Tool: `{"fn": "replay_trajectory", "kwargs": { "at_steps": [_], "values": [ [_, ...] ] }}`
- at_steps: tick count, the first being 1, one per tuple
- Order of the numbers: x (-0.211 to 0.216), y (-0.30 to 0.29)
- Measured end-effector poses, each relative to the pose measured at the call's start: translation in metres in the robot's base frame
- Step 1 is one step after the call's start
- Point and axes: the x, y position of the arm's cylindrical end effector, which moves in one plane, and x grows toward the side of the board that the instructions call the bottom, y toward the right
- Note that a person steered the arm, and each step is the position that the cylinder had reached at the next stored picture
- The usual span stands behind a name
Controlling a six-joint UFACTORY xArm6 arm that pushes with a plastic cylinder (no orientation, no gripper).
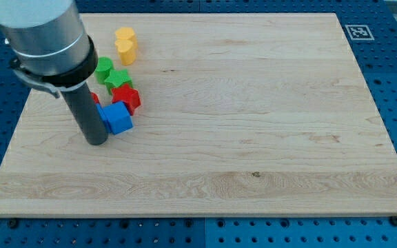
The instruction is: Move the yellow hexagon along with yellow heart down a bit
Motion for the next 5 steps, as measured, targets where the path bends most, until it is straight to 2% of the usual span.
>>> {"fn": "replay_trajectory", "kwargs": {
  "at_steps": [1, 2, 3, 4, 5],
  "values": [
    [-0.007, 0.000],
    [0.026, 0.011],
    [0.037, 0.063],
    [0.009, 0.127],
    [-0.062, 0.144]
  ]
}}
